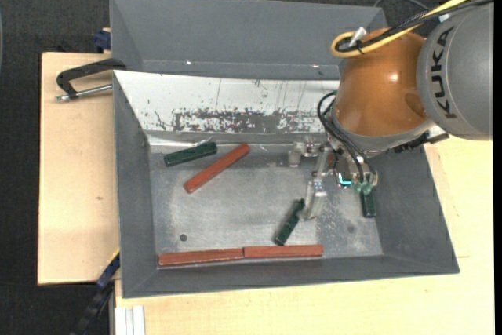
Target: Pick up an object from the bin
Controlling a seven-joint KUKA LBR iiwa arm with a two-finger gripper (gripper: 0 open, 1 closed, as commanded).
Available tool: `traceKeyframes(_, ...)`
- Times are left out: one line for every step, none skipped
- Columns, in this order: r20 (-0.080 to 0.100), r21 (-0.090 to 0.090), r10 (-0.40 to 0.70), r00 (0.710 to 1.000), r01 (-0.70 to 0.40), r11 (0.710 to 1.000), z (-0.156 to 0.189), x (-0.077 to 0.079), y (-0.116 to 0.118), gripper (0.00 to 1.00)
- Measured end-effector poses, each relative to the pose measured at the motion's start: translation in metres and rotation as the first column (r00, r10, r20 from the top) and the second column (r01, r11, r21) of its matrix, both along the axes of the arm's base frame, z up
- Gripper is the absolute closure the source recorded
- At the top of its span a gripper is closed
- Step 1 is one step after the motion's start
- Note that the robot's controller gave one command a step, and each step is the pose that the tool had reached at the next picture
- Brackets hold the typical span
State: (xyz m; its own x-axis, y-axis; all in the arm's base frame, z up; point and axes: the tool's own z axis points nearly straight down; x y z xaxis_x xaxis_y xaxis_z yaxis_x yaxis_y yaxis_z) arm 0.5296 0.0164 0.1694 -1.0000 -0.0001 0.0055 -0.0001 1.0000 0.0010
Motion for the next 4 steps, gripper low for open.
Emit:
traceKeyframes(0.007,0.000,-0.001,1.000,0.001,1.000,0.003,0.002,0.000,0.00)
traceKeyframes(0.013,0.000,0.086,0.996,-0.086,0.996,-0.030,-0.010,-0.011,0.00)
traceKeyframes(0.010,-0.001,0.200,0.980,-0.200,0.980,-0.083,-0.027,-0.018,0.00)
traceKeyframes(0.010,0.000,-0.056,0.998,0.056,0.998,-0.096,-0.020,-0.056,1.00)
